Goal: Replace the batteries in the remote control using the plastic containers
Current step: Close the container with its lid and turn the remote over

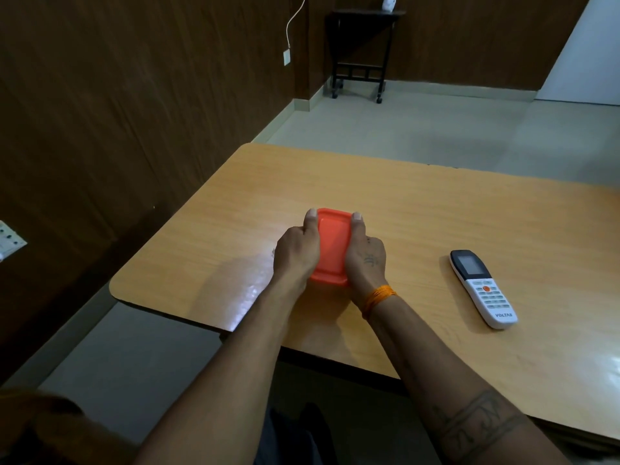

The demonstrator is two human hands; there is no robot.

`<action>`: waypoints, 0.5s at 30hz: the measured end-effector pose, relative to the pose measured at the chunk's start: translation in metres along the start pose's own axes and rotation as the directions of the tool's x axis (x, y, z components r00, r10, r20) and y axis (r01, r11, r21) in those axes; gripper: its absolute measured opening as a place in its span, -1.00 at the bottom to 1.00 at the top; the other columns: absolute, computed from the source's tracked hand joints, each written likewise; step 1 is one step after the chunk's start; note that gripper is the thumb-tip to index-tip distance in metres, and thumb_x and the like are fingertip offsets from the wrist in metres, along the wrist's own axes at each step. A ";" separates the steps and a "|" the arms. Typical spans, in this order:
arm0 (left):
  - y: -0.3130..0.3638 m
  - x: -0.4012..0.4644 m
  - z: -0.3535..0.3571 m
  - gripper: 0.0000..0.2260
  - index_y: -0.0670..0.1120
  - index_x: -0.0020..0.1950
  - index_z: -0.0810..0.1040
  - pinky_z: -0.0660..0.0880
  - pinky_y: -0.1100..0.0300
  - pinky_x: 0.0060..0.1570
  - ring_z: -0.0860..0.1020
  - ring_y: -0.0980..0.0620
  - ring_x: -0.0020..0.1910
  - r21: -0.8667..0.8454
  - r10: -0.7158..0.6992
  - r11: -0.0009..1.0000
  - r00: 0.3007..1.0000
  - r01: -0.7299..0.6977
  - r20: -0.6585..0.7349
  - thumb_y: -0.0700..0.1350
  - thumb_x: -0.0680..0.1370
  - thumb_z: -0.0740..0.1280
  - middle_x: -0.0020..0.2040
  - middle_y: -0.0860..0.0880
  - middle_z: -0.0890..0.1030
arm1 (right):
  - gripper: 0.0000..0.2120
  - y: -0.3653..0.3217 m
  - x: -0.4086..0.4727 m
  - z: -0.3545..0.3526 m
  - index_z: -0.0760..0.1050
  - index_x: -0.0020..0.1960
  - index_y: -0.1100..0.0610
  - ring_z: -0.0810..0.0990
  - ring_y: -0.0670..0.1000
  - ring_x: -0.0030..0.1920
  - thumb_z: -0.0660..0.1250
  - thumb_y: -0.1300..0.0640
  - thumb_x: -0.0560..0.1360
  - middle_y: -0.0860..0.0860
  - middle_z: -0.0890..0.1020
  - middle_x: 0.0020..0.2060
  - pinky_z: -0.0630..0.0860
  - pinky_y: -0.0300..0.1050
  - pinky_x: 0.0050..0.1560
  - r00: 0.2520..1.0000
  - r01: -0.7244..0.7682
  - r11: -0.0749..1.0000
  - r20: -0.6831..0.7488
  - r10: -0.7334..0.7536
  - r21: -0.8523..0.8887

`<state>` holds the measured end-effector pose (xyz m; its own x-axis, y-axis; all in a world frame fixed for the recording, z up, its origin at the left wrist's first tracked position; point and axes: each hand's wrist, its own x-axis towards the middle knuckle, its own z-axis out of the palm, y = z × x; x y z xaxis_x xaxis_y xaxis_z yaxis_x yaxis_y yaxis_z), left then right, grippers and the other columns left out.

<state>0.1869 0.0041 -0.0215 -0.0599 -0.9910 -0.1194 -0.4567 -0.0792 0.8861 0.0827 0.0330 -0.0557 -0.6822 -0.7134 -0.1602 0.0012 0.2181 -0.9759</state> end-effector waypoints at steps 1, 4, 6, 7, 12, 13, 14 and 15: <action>0.001 -0.001 0.001 -0.33 -0.10 -0.19 0.58 0.62 -0.17 0.11 0.64 -0.23 -0.04 -0.009 -0.004 1.000 1.000 0.004 0.000 0.37 0.67 -0.04 -0.10 -0.16 0.66 | -0.28 0.000 0.001 -0.001 0.47 -0.41 0.13 0.53 0.16 -0.36 0.09 -0.45 0.59 0.05 0.53 -0.45 0.43 0.07 -0.27 1.000 0.001 1.000 0.002 -0.001 -0.005; 0.003 -0.003 0.002 -0.38 -0.07 -0.24 0.55 0.63 -0.20 0.11 0.65 -0.23 -0.05 -0.055 -0.017 0.998 1.000 0.018 0.018 0.37 0.65 0.01 -0.14 -0.13 0.64 | -0.30 -0.002 0.000 -0.006 0.44 -0.41 0.12 0.51 0.14 -0.38 0.10 -0.42 0.61 0.04 0.51 -0.47 0.40 0.03 -0.27 1.000 0.019 1.000 0.011 -0.019 -0.011; 0.003 -0.002 -0.003 -0.35 -0.09 -0.26 0.58 0.64 -0.27 0.11 0.68 -0.26 -0.05 -0.115 -0.055 0.992 0.997 0.060 0.047 0.44 0.53 0.07 -0.16 -0.17 0.67 | -0.31 -0.002 -0.002 -0.009 0.44 -0.39 0.12 0.53 0.16 -0.35 0.09 -0.41 0.62 0.04 0.53 -0.44 0.41 0.02 -0.27 0.999 0.038 0.999 0.035 -0.036 -0.034; 0.003 -0.002 -0.007 -0.35 -0.08 -0.27 0.57 0.64 -0.30 0.11 0.69 -0.28 -0.05 -0.134 -0.074 0.988 0.996 0.081 0.056 0.48 0.46 0.08 -0.17 -0.19 0.67 | -0.31 -0.003 -0.004 -0.010 0.44 -0.39 0.12 0.55 0.16 -0.34 0.08 -0.40 0.63 0.05 0.54 -0.43 0.42 -0.01 -0.27 0.997 0.052 0.997 0.056 -0.048 -0.064; -0.002 0.004 -0.025 -0.38 -0.06 -0.29 0.53 0.64 -0.16 0.05 0.65 -0.19 -0.22 -0.057 -0.072 0.996 0.997 0.074 0.038 0.45 0.56 0.11 -0.30 -0.10 0.59 | -0.30 0.000 -0.025 0.000 0.31 -0.50 0.05 0.46 0.08 -0.43 0.07 -0.42 0.62 0.00 0.47 -0.51 0.35 -0.08 -0.34 0.984 0.137 0.978 0.136 -0.115 -0.159; -0.004 0.005 -0.027 -0.40 -0.06 -0.29 0.53 0.63 -0.16 0.06 0.64 -0.19 -0.23 -0.045 -0.073 0.996 0.997 0.074 0.026 0.41 0.60 0.11 -0.32 -0.09 0.57 | -0.29 0.000 -0.028 0.003 0.30 -0.51 0.04 0.45 0.09 -0.44 0.08 -0.43 0.60 -0.01 0.45 -0.53 0.35 -0.06 -0.33 0.985 0.127 0.980 0.137 -0.106 -0.151; -0.006 0.005 -0.030 -0.41 -0.06 -0.29 0.53 0.63 -0.16 0.06 0.63 -0.19 -0.24 -0.045 -0.079 0.996 0.997 0.080 0.021 0.39 0.61 0.11 -0.33 -0.09 0.57 | -0.29 -0.002 -0.030 0.006 0.28 -0.52 0.04 0.45 0.09 -0.43 0.09 -0.45 0.59 -0.01 0.45 -0.54 0.35 -0.05 -0.32 0.985 0.116 0.983 0.141 -0.095 -0.145; -0.007 0.003 -0.034 -0.41 -0.07 -0.27 0.54 0.63 -0.18 0.07 0.63 -0.19 -0.24 -0.058 -0.091 0.994 0.996 0.092 0.023 0.38 0.61 0.11 -0.31 -0.11 0.58 | -0.28 -0.003 -0.032 0.009 0.28 -0.52 0.05 0.45 0.10 -0.43 0.09 -0.46 0.58 -0.01 0.44 -0.54 0.35 -0.03 -0.31 0.986 0.102 0.984 0.148 -0.080 -0.149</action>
<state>0.2196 -0.0019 -0.0129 -0.0385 -0.9770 -0.2099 -0.4083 -0.1764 0.8957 0.1108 0.0489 -0.0491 -0.5648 -0.8190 -0.1014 -0.1777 0.2407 -0.9542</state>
